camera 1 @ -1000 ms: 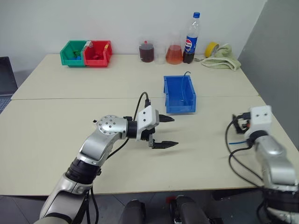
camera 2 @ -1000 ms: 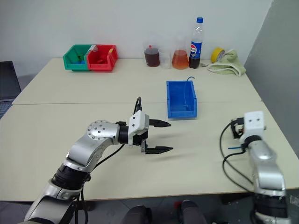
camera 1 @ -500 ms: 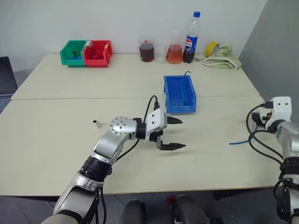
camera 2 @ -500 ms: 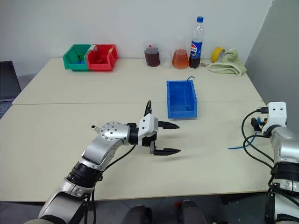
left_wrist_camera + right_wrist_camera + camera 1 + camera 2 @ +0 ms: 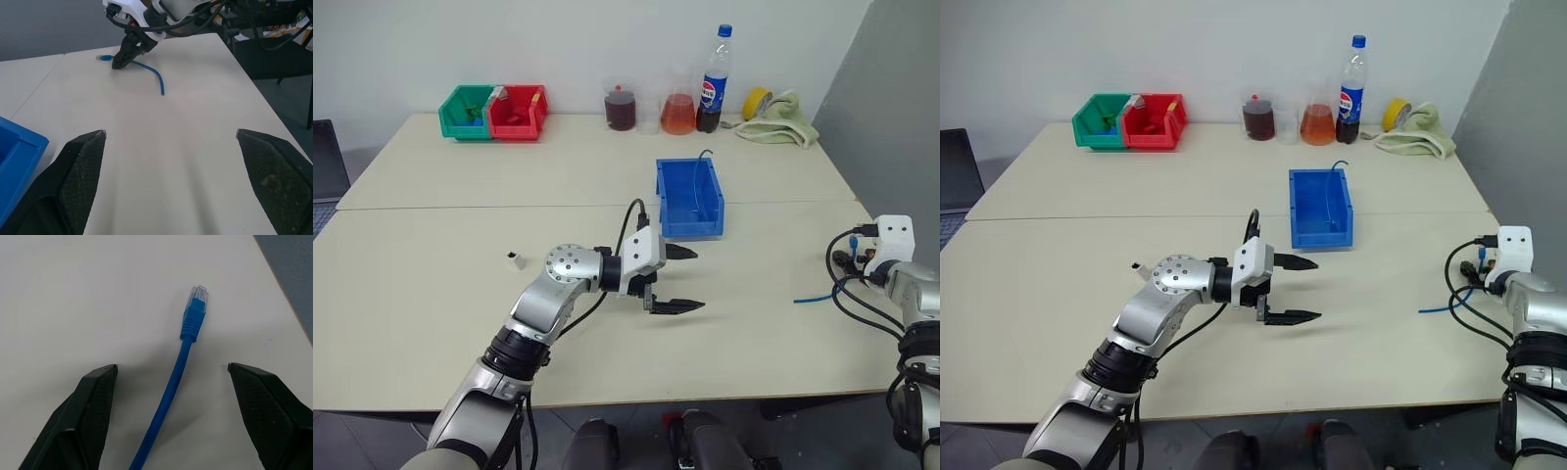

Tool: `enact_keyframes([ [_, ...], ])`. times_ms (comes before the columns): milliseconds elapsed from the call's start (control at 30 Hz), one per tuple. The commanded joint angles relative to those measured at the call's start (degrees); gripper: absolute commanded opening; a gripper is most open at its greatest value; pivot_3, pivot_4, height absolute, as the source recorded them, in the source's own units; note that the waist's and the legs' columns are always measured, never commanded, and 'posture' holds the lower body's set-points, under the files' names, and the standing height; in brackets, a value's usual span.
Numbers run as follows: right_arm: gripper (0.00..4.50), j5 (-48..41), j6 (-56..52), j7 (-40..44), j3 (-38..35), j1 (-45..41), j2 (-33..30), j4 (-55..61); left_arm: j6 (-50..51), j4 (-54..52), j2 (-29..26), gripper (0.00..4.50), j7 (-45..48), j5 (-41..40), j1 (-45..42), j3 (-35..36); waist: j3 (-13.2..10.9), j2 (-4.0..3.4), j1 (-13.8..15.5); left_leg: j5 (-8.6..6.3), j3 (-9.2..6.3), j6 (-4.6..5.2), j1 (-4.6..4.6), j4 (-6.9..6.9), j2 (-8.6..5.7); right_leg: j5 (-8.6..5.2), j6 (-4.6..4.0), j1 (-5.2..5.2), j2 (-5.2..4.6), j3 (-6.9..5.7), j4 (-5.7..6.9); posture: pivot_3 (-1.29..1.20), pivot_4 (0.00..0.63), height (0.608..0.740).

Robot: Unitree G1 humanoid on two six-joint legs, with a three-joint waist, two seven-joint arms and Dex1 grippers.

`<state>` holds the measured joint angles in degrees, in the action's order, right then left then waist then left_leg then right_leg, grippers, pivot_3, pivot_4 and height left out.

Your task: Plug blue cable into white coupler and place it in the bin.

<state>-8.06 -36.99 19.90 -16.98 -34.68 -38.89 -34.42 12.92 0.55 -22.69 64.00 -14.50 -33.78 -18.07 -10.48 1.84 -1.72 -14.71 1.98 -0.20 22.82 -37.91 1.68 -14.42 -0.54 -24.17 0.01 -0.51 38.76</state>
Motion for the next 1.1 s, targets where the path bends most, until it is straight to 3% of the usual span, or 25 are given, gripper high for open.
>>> enact_keyframes([
  [33,3.34,-1.34,0.23,0.95,-1.39,-1.28,-1.12,-1.41,-0.90,-0.76,-0.33,4.50,-0.57,-0.05,-0.73,1.70,0.00,0.00,0.00,0.00,-0.01,0.00,0.00,0.00,0.00,0.00,0.00,0.00,0.00,-0.01,0.01,0.00,0.150,0.740],
  [367,0.64,-2.39,1.68,1.13,-1.39,-2.09,-1.02,-3.34,-0.65,-1.02,-1.01,4.50,-1.78,0.61,-0.64,1.95,0.00,-0.01,0.08,0.01,-0.01,0.02,0.01,-0.01,-0.02,0.00,0.00,0.00,-0.01,-0.01,0.02,0.00,0.150,0.740],
  [467,0.06,-2.04,2.33,1.14,-1.05,-2.15,-1.08,-3.88,-0.73,-1.25,-1.42,4.50,-1.77,0.58,-0.44,2.05,0.00,-0.01,0.08,0.01,-0.02,0.02,0.01,0.00,-0.01,0.00,0.00,0.00,-0.01,-0.02,0.02,0.00,0.150,0.740],
  [567,0.06,-1.08,4.00,1.68,0.02,-2.16,-1.65,-4.03,-0.68,-1.47,-1.80,4.50,-1.80,0.45,-0.22,2.23,0.00,-0.01,0.08,0.01,-0.01,0.02,0.01,-0.01,-0.01,0.00,0.00,0.00,-0.01,-0.01,0.02,0.00,0.150,0.740],
  [700,0.06,0.52,7.04,8.83,4.54,-1.60,-4.50,-0.54,-0.40,-2.22,-2.44,4.50,-2.92,-0.02,0.45,3.35,0.00,-0.03,0.03,0.01,0.00,0.02,0.00,-0.01,-0.02,0.00,0.00,0.00,-0.01,0.00,0.04,0.00,0.150,0.740],
  [800,0.06,1.16,9.47,17.34,8.31,-1.49,-8.28,2.42,0.56,-4.94,-3.82,4.50,-3.44,-1.05,2.87,5.13,-0.03,-0.12,-0.08,0.01,0.00,0.02,0.01,0.01,0.00,0.00,0.00,-0.02,0.00,0.00,0.02,0.00,0.150,0.740],
  [1000,0.06,0.42,16.79,42.77,17.67,2.43,-17.95,13.78,4.72,-17.14,-9.56,4.50,-4.73,-5.53,14.65,10.94,-0.07,-0.24,-0.04,0.01,-0.02,0.03,0.00,0.04,0.06,-0.01,-0.01,-0.02,0.01,-0.04,-0.03,0.00,0.150,0.740],
  [1100,0.06,-0.84,19.86,49.23,20.40,3.32,-17.77,19.17,5.25,-21.69,-10.90,4.50,-8.60,-5.85,21.74,15.44,-0.07,-0.24,-0.17,0.01,-0.01,0.02,-0.05,0.03,0.10,-0.01,-0.02,0.00,0.00,-0.03,-0.05,0.00,0.150,0.740],
])
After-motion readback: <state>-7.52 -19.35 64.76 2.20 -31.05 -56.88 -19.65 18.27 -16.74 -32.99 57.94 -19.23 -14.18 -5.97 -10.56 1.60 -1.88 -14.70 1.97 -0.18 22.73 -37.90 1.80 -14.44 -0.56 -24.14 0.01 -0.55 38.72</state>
